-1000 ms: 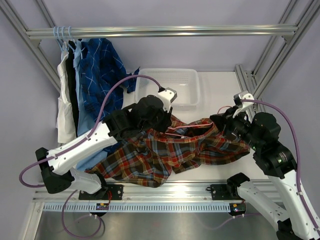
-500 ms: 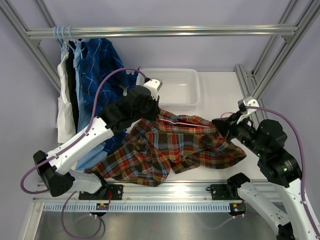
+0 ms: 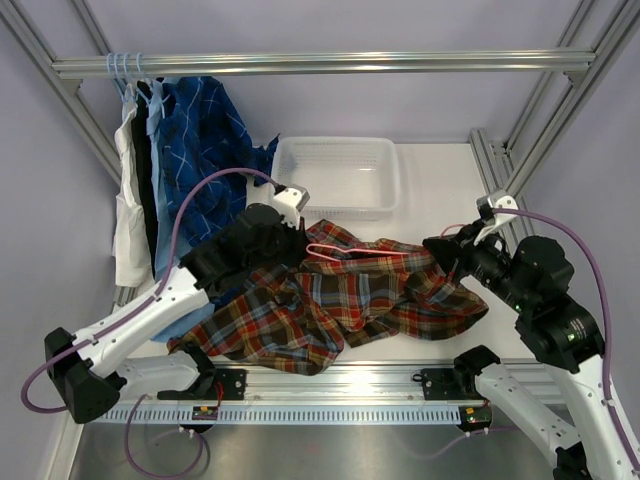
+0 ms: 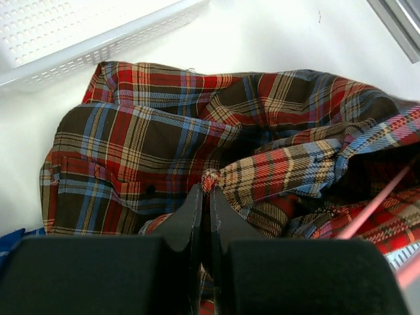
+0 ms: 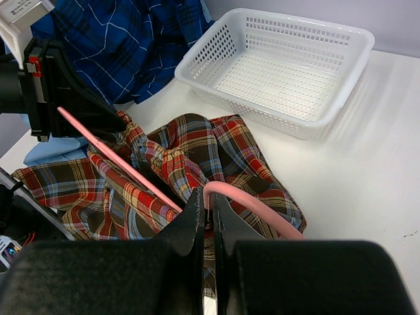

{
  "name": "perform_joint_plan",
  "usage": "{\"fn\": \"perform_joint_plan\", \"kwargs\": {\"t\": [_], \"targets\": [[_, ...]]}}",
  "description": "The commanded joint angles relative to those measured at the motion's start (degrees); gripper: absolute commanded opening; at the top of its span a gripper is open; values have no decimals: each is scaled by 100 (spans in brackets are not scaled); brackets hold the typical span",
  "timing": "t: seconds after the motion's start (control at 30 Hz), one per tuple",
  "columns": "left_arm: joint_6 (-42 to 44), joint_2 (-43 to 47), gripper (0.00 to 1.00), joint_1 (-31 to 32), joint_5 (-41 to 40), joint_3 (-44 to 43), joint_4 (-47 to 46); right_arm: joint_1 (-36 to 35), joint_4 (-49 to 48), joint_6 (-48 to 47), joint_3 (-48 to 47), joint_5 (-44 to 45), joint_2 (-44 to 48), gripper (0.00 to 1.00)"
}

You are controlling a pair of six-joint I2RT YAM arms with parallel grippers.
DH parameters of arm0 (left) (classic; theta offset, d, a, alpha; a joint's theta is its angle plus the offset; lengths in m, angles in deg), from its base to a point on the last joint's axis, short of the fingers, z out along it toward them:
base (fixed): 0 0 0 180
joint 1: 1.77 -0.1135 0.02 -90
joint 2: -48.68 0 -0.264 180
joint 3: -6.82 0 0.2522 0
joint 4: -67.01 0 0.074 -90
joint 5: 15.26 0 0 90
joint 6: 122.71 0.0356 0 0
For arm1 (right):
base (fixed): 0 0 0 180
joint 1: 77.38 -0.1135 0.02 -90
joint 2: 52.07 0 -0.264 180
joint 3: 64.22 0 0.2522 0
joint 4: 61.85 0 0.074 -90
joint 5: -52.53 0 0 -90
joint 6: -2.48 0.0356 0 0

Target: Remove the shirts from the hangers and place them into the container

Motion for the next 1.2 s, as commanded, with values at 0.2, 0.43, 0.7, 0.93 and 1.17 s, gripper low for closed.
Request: {"fn": "perform_joint_plan", "kwargs": {"t": [0.2,0.43,0.7,0.93,1.17], "targets": [[441,633,63,-282,411,303,216,25,-500,-182,-445,-394,-203,0],[1899,1327,99,-492,272,-84,1358,16,-404,-427,-462,-886,-572,0],[2262,1760,99,-712,-675,-813,1650,25,-490,-674,-401,-1045,-959,0],[1797,1330,99,-713,833,-1525,1430,25,-702,-691,-436,-1186,-1294,0],[1268,855,94,-259,2471,-1411,745,25,-789,-683,-647,-1467,-1592,0]]}}
